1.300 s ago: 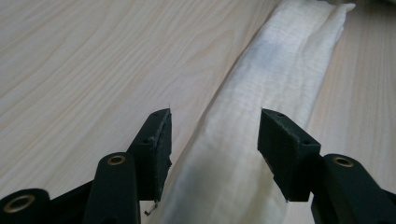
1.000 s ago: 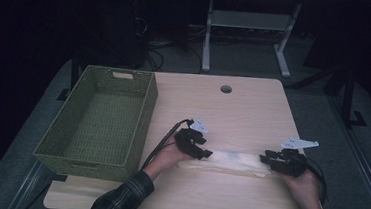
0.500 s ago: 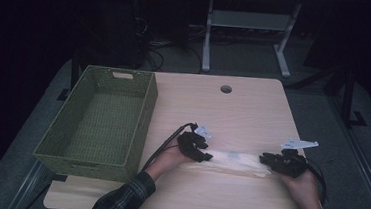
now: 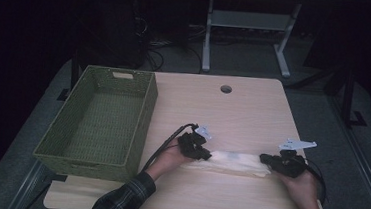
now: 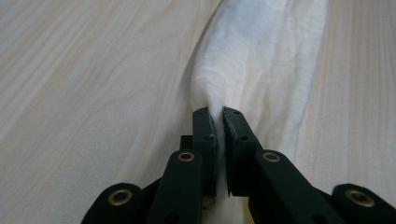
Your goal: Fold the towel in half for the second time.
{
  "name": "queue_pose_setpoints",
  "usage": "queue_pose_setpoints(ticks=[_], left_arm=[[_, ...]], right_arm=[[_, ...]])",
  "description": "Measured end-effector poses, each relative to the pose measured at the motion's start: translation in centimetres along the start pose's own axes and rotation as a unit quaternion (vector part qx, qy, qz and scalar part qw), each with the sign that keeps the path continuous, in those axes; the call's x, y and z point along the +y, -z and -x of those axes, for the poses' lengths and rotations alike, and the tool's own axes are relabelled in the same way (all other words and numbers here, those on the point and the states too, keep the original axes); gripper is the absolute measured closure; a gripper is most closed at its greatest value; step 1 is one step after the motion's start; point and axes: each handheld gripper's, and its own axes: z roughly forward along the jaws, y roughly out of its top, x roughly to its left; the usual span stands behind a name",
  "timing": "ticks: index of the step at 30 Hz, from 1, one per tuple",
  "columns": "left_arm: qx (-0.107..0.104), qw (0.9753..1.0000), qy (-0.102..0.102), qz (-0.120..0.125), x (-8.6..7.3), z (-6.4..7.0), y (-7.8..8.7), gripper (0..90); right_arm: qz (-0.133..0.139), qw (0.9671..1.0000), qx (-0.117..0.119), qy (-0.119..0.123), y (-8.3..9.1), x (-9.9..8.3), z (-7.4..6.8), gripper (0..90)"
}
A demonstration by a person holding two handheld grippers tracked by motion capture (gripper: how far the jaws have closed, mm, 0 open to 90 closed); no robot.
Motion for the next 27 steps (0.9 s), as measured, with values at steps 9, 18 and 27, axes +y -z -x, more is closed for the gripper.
queue_pose_setpoints(ticks=[9,18,27], left_arm=[[-0.002,0.9992,0.01,0.04,0.6,0.6,2.5,84.6],[0.001,0.9975,0.011,0.07,1.2,1.2,4.9,84.7],[0.017,0.9957,0.009,0.091,1.7,1.2,7.5,84.7]], right_arm=[[0.018,0.9997,-0.014,0.008,0.9,1.1,0.0,85.8],[0.053,0.9982,-0.02,0.019,2.3,3.2,-0.1,85.9],[0.083,0.9956,-0.024,0.035,2.9,5.8,-0.3,86.0]])
